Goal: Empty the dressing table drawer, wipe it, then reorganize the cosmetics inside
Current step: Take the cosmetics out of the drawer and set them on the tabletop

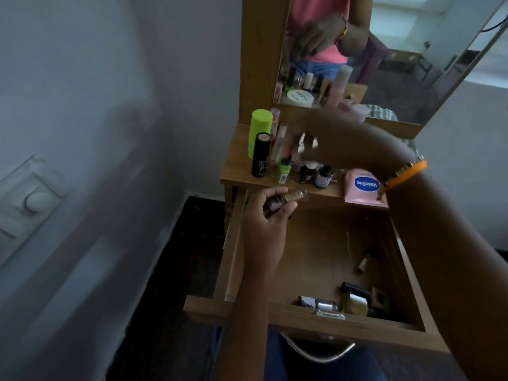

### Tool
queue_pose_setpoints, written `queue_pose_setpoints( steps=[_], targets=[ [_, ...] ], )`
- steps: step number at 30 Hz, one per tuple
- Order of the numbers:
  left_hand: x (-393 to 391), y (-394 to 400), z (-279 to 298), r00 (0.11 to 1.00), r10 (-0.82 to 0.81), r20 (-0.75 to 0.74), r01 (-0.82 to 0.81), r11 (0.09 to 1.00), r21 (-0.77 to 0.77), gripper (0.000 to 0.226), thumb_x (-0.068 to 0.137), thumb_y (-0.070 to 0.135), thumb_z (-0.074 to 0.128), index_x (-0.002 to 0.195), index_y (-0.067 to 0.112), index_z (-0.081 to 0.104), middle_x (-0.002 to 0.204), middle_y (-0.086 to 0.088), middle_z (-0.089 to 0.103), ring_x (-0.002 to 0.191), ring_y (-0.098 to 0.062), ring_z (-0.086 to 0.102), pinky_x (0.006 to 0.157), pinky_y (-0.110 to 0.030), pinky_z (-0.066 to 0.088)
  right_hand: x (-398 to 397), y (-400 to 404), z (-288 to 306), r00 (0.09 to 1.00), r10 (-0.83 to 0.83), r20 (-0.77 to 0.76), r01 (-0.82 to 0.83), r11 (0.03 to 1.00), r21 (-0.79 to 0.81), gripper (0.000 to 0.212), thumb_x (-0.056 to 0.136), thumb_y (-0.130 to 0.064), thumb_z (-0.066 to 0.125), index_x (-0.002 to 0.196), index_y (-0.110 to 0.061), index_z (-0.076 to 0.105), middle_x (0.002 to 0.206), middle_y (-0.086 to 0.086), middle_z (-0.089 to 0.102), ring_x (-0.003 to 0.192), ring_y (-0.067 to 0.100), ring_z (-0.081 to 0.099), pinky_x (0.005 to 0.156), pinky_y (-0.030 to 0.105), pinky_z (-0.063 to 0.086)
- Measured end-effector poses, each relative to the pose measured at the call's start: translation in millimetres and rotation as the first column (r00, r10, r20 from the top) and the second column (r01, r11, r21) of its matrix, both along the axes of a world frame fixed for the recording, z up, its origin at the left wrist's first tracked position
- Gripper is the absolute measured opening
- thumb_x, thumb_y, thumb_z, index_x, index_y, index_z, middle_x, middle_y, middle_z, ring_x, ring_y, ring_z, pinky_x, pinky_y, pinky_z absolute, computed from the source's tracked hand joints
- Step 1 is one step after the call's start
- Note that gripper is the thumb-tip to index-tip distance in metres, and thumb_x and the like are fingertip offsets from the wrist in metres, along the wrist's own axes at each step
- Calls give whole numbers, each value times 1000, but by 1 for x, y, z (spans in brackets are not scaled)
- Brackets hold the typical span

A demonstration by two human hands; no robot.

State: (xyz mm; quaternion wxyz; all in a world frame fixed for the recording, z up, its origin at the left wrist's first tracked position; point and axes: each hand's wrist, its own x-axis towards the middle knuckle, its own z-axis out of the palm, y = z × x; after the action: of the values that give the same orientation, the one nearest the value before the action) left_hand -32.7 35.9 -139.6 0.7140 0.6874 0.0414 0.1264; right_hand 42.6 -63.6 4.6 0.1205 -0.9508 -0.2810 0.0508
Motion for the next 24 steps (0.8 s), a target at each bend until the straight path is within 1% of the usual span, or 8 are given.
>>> queue_pose_setpoints(
  steps=[3, 7, 10, 14, 16, 18, 21, 24],
  targets=[
    [1, 0, 1, 999, -38, -1, 37, 991, -129, 24, 82, 6, 66, 105, 12, 62, 97, 4, 65, 89, 3, 63, 69, -12, 50, -23, -6, -16, 991, 7, -131, -24, 992, -124, 26, 79, -9, 67, 98, -26, 61, 81, -22, 47, 74, -8, 46, 59, 10, 33],
    [3, 1, 0, 991, -115, 68, 131, 936, -327, 34, 78, 18, 70, 110, 15, 58, 110, -5, 67, 102, -20, 66, 80, -30, 55, -28, -12, -31, 996, -13, -89, 7, 998, -67, 32, 73, -15, 74, 98, -27, 57, 84, -19, 50, 82, 1, 51, 63, 14, 35],
    [2, 0, 2, 983, -158, 91, 181, 900, -396, 37, 77, 21, 69, 111, 19, 54, 113, -3, 65, 102, -20, 66, 79, -27, 56, -29, -17, -27, 999, 49, -12, -50, 996, -77, 29, 79, -19, 68, 105, -30, 58, 92, -13, 53, 93, 8, 47, 70, 19, 36],
    [1, -2, 1, 998, -55, 40, 61, 984, -168, 15, 95, 21, 49, 109, 21, 53, 96, 3, 65, 74, -6, 64, 71, -22, 54, -23, -25, -4, 997, 62, 55, -53, 988, -143, 28, 90, -19, 52, 118, -21, 56, 101, -9, 45, 100, 11, 40, 81, 25, 35],
    [2, -2, -3, 1000, 12, -3, -12, 998, -58, 14, 98, 24, 43, 103, 22, 56, 87, 7, 63, 70, -1, 59, 67, -18, 50, -10, -27, 8, 998, 0, 65, -1, 1000, 6, 18, 91, -17, 51, 109, -16, 56, 92, -8, 47, 89, 9, 44, 80, 27, 41],
    [2, -1, -5, 998, 44, -49, -42, 999, 31, 14, 97, 22, 45, 99, 20, 59, 82, 8, 62, 69, 1, 58, 64, -14, 46, 9, -26, 13, 992, -94, 87, 78, 982, 173, 21, 91, -14, 52, 112, -15, 53, 96, -2, 50, 85, 10, 48, 75, 23, 42],
    [3, -2, -7, 998, 28, -62, -18, 990, 143, 12, 95, 16, 49, 95, 19, 61, 77, 9, 61, 65, 3, 56, 57, -12, 44, 45, -21, 9, 961, -245, 126, 205, 941, 269, 32, 88, -13, 57, 119, -8, 50, 102, 5, 54, 93, 16, 49, 81, 28, 41],
    [2, -4, -8, 998, -17, -57, 28, 978, 206, 12, 93, 14, 51, 94, 17, 62, 76, 8, 62, 67, -1, 58, 63, -20, 49, 73, -9, -4, 940, -340, 35, 308, 888, 340, 33, 86, -18, 61, 115, -2, 53, 84, -2, 51, 91, 17, 47, 84, 33, 39]
  ],
)
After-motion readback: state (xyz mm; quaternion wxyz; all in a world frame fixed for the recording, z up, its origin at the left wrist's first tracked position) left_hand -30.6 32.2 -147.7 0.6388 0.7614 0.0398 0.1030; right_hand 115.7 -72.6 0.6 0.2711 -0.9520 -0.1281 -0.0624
